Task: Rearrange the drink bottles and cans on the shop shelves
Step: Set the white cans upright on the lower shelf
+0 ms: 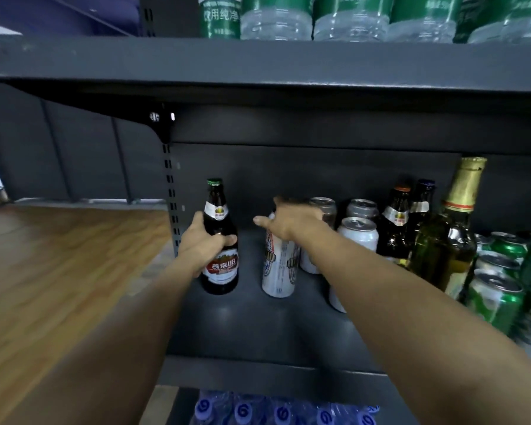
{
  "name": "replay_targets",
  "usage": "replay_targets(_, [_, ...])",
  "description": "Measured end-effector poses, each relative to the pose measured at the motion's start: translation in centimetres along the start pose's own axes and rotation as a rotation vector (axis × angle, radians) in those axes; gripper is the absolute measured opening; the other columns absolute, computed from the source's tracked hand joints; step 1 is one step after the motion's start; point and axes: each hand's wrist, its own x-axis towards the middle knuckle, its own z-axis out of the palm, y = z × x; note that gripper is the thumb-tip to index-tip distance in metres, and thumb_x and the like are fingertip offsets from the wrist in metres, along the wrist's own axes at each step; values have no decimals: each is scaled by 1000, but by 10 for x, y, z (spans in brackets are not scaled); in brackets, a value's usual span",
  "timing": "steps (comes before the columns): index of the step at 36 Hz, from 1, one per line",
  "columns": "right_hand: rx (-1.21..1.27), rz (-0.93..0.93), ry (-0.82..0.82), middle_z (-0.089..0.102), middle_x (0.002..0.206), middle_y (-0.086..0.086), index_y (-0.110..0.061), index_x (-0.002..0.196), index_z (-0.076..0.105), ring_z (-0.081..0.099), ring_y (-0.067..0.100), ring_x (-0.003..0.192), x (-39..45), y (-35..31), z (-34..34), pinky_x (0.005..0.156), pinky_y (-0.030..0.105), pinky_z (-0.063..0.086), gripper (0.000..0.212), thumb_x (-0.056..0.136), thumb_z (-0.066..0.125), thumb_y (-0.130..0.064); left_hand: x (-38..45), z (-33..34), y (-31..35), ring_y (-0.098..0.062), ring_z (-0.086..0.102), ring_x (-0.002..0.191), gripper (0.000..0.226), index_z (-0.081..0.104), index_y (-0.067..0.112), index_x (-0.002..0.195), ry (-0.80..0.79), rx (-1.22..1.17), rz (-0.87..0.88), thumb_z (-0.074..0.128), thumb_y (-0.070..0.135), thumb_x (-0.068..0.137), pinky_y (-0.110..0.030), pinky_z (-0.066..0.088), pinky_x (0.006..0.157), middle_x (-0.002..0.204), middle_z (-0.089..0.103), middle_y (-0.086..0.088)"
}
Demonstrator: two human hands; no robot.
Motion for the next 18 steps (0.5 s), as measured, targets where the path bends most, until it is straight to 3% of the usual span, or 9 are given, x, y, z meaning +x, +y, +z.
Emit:
replay_targets(2, [-7, -75, -232, 19, 159, 5, -16, 152, 19, 23, 27, 144, -2, -3, -17, 111, 39, 29, 80, 92, 44, -62, 1, 0, -4, -26, 61, 95, 46, 46, 24, 103, -6, -4, 6, 78, 22, 71, -45, 51, 89, 101, 62, -2])
replay_targets(4, [2, -139, -397, 17, 159, 5, -16, 152, 18, 28, 28, 141, -5, -2, -35, 96, 36, 43, 76, 92, 58, -42, -1, 2, -5, -26, 60, 96, 47, 44, 27, 104, -10, 1, 15, 77, 24, 71, -47, 50, 90, 105, 61, -3])
replay_targets(6, [21, -158, -424, 31, 149, 3, -21, 149, 25, 48, 27, 120, -3, 1, -43, 66, 28, 50, 74, 89, 67, -26, -2, 3, -5, -26, 60, 97, 48, 42, 29, 106, -11, -8, 23, 76, 26, 72, -47, 50, 90, 107, 60, -3])
replay_targets(8, [60, -160, -377, 41, 129, 1, -20, 143, 35, 51, 18, 89, 0, 3, -40, 60, 25, 47, 63, 89, 67, -23, -3, 3, -6, -26, 60, 98, 49, 41, 30, 108, -11, -14, 23, 75, 26, 73, -47, 50, 91, 108, 59, -2])
replay_targets(11, [237, -93, -321, 49, 124, 6, -11, 129, 48, 53, 21, 95, 18, 9, -24, 74, 31, 51, 49, 88, 68, -27, -3, 4, -7, -26, 60, 99, 51, 41, 33, 108, -5, -4, 19, 75, 29, 71, -49, 49, 91, 109, 59, -2])
replay_targets(13, [321, -38, -268, 53, 119, 9, -7, 125, 50, 54, 22, 98, 28, 8, -14, 75, 30, 49, 49, 87, 68, -32, -4, 4, -7, -25, 60, 98, 51, 41, 33, 108, -4, 7, 19, 75, 31, 70, -50, 49, 91, 109, 59, -2])
replay_targets(15, [343, 6, -213, 48, 134, 12, -5, 137, 40, 52, 25, 113, 38, 6, -5, 88, 32, 47, 67, 85, 69, -36, -5, 3, -6, -25, 60, 98, 50, 41, 32, 109, -6, 16, 17, 75, 31, 72, -49, 49, 91, 109, 59, -2])
replay_targets(18, [269, 15, -64, 26, 155, 12, -7, 150, 18, 32, 30, 139, 48, 2, 4, 111, 38, 33, 97, 80, 72, -45, -6, 3, -5, -25, 59, 98, 51, 41, 31, 110, 3, 40, 16, 74, 33, 72, -49, 49, 90, 110, 58, -2])
